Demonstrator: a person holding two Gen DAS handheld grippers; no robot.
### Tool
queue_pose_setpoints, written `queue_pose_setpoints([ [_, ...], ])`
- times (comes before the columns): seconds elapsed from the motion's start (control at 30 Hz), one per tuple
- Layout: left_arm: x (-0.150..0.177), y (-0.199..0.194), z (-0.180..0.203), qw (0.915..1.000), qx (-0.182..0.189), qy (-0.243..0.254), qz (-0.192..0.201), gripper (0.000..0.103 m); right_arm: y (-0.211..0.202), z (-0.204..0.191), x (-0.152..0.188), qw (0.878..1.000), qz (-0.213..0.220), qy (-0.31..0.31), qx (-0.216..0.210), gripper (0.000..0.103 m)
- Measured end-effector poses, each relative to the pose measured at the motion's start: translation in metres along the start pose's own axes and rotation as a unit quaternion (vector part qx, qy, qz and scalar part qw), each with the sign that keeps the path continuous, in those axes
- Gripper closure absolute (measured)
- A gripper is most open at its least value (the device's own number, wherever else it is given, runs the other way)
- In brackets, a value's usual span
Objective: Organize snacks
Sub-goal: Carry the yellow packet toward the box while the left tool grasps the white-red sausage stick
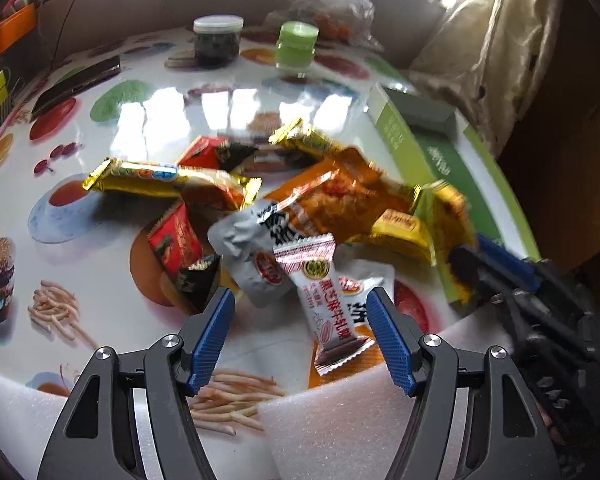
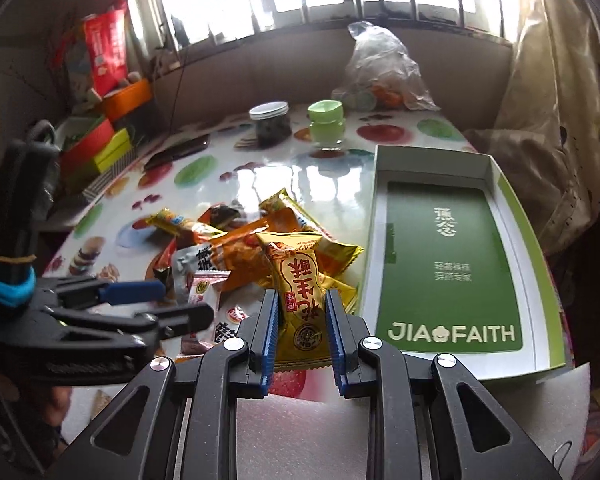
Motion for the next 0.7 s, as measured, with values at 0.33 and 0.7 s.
queue_pose_setpoints([
  [0.33,0.0014,0.0065,0.0034,0.9997,-0.023,0.009,-0.006,0.063,-0.0068,0.0009,0.0038,1.000,0.004,0.007,0.000,0.081],
  [0.7,-0.0051,-0.0007,-0.0014,0.9998,-0.019,0.004,0.010,0.082,-0.0107,0.0033,0.0050,1.000,0.006,0.018,0.009,0.081],
])
Point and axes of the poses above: each gripper's, at about its wrist camera, not at the fingertips, and y roughly the way its jaws point, z to its right, x to its underside, the point moved 7 cm from there along y, roughly the way its jaws point, and after that the axes turned 3 degrees about x, right-handed, at the moved point
